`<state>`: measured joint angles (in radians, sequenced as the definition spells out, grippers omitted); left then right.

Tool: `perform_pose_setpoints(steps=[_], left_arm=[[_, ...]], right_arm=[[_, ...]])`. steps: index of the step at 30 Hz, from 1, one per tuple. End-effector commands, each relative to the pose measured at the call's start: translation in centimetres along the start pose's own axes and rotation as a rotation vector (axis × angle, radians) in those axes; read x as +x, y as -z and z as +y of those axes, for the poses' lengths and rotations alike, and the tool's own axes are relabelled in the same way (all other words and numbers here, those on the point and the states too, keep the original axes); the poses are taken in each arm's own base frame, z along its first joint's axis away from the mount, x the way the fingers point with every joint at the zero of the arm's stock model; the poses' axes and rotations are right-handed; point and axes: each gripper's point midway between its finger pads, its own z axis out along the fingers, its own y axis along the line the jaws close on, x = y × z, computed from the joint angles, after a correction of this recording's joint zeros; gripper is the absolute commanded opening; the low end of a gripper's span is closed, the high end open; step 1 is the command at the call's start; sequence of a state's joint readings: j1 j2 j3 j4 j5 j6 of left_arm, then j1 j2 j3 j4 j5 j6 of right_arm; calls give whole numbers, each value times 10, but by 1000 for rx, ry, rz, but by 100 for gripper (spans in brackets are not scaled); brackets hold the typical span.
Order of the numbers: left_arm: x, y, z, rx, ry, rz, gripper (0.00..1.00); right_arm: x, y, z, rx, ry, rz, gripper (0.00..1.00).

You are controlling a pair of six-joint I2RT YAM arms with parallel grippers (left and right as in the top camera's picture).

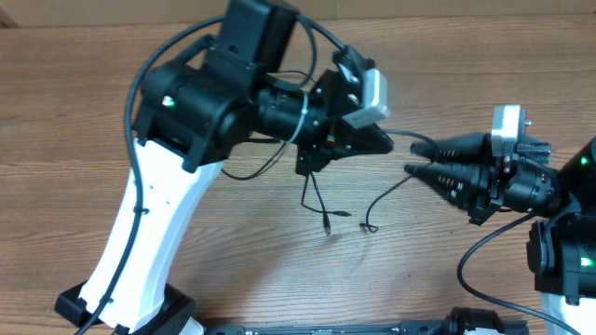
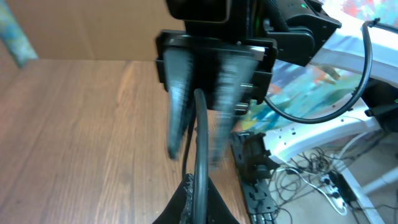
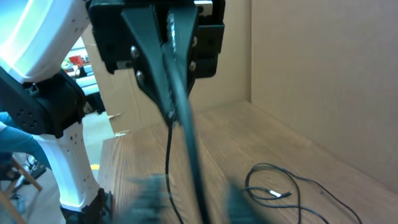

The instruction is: Untangle cables

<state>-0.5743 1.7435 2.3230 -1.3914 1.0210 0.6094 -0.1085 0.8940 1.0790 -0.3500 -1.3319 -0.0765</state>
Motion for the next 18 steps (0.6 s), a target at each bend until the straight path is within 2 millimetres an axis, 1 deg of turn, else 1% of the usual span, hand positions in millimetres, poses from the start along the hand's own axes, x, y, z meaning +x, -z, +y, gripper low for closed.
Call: perform_pose_setpoints(steps=[1,5,7,10,11,12,13,14,15,17,18], left_arm=[[-1,-16,-11,65,-15,4,4],[-2,-25,-20,88,-29,15,4],[3,-29,-18,60,-35,46,4],[7,-30,-13,30,-35,76,6],[8,-30,-13,26,-34,80,14],[8,-30,-12,22,-34,82,27],[10,-30,-10,12,-35,89,50],[11,-30,-9,5,-34,95,66],[13,-30,-7,-8,-34,105,100],[15,-29,-4,-24,-32,118,100],[18,-29,-1,-45,-29,136,100]], right_arm=[[-4,-2,-3,-8,-2,1,4],[4,-5,-18,-8,-69,11,4],[8,-7,-25,-9,-105,16,4],[10,-8,-29,-8,-118,19,4],[10,-8,-30,-6,-115,18,4],[10,-8,-33,13,-123,19,4],[11,-7,-44,76,-154,19,4],[11,-6,-50,116,-173,18,4],[13,-4,-67,214,-219,13,4],[16,3,-89,350,-268,4,4],[18,9,-105,448,-302,-4,4]])
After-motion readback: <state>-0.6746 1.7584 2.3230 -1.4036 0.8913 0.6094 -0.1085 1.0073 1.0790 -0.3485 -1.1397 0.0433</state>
